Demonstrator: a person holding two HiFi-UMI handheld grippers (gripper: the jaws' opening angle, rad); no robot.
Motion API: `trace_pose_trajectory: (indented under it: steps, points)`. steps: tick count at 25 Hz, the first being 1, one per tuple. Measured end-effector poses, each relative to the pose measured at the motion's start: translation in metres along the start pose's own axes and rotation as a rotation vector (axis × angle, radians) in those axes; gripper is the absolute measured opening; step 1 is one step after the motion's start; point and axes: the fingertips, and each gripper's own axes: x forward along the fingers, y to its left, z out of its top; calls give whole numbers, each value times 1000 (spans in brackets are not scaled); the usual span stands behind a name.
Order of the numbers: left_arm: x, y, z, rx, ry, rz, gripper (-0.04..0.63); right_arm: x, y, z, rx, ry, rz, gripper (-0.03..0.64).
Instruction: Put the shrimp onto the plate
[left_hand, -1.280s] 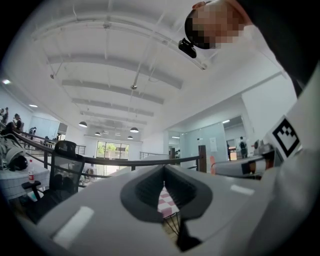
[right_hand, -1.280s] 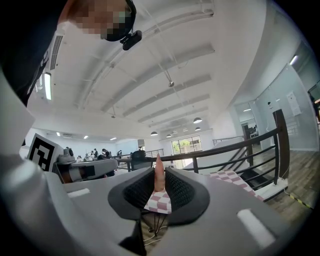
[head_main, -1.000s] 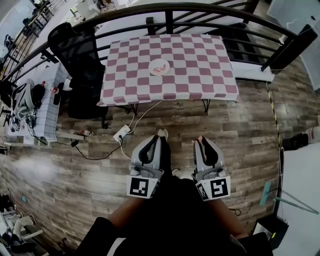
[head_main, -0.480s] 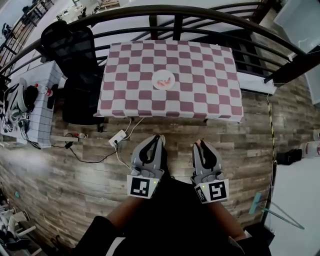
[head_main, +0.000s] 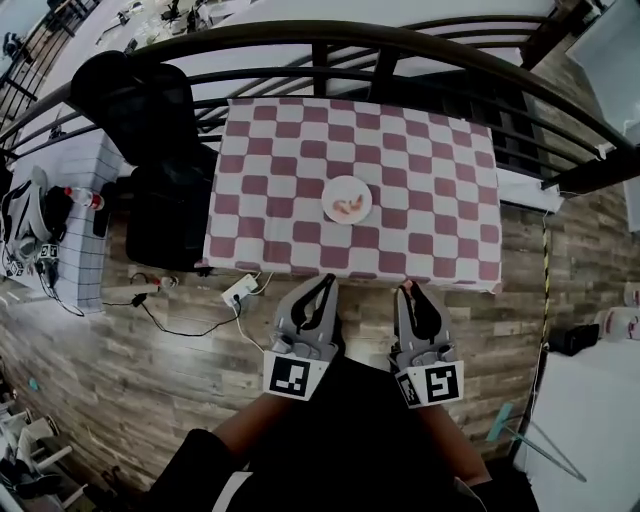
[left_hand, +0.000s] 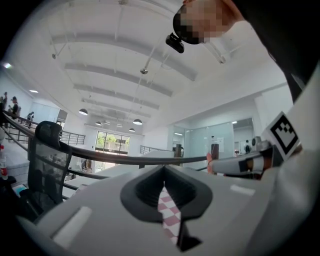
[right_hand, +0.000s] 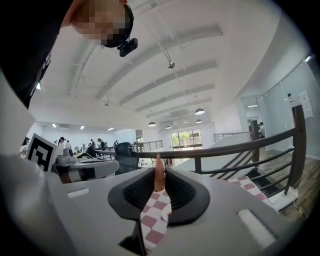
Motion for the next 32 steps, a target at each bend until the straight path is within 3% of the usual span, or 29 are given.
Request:
trace_pose_trajectory:
  steps: [13, 23, 32]
  points:
    - [51, 77, 0, -54, 1, 7, 8, 82, 2, 5, -4, 57, 13, 63]
    - [52, 86, 8, -42, -17, 14, 8, 103, 21, 7, -12, 66, 80, 63]
    - [53, 95, 2, -46, -6, 73, 8, 123, 19, 2, -20, 89, 135, 63]
